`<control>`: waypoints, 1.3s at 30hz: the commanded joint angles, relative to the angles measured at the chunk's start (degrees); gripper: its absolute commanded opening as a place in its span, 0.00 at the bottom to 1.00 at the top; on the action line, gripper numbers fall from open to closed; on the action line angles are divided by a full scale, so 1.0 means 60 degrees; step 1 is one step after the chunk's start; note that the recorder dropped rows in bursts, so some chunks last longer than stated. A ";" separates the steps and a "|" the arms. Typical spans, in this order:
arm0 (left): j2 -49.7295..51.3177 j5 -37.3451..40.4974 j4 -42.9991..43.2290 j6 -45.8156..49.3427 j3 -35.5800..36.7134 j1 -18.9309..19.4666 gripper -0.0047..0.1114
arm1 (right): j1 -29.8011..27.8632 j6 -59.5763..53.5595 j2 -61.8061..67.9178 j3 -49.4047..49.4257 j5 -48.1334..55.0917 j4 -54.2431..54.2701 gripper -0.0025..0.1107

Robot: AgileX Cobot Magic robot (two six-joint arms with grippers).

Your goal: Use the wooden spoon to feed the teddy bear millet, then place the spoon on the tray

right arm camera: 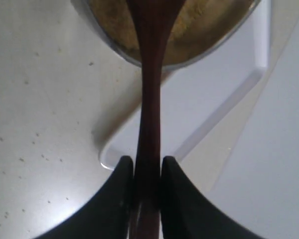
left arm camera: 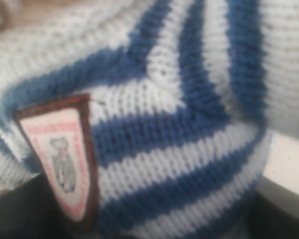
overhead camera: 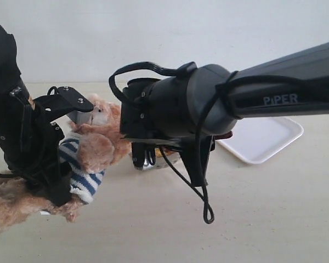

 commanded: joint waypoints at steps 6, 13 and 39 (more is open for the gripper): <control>-0.0017 -0.0069 -0.0029 -0.0087 -0.0117 -0.0022 0.08 | -0.0122 0.0340 -0.0039 -0.1208 0.0267 0.1165 0.02; -0.0017 -0.0069 -0.0029 -0.0087 -0.0117 -0.0022 0.08 | -0.0258 0.0255 -0.0003 -0.1208 0.0703 0.0910 0.02; -0.0017 -0.0069 -0.0029 -0.0087 -0.0117 -0.0022 0.08 | -0.0237 0.0487 0.0034 -0.0804 0.0842 0.0452 0.02</control>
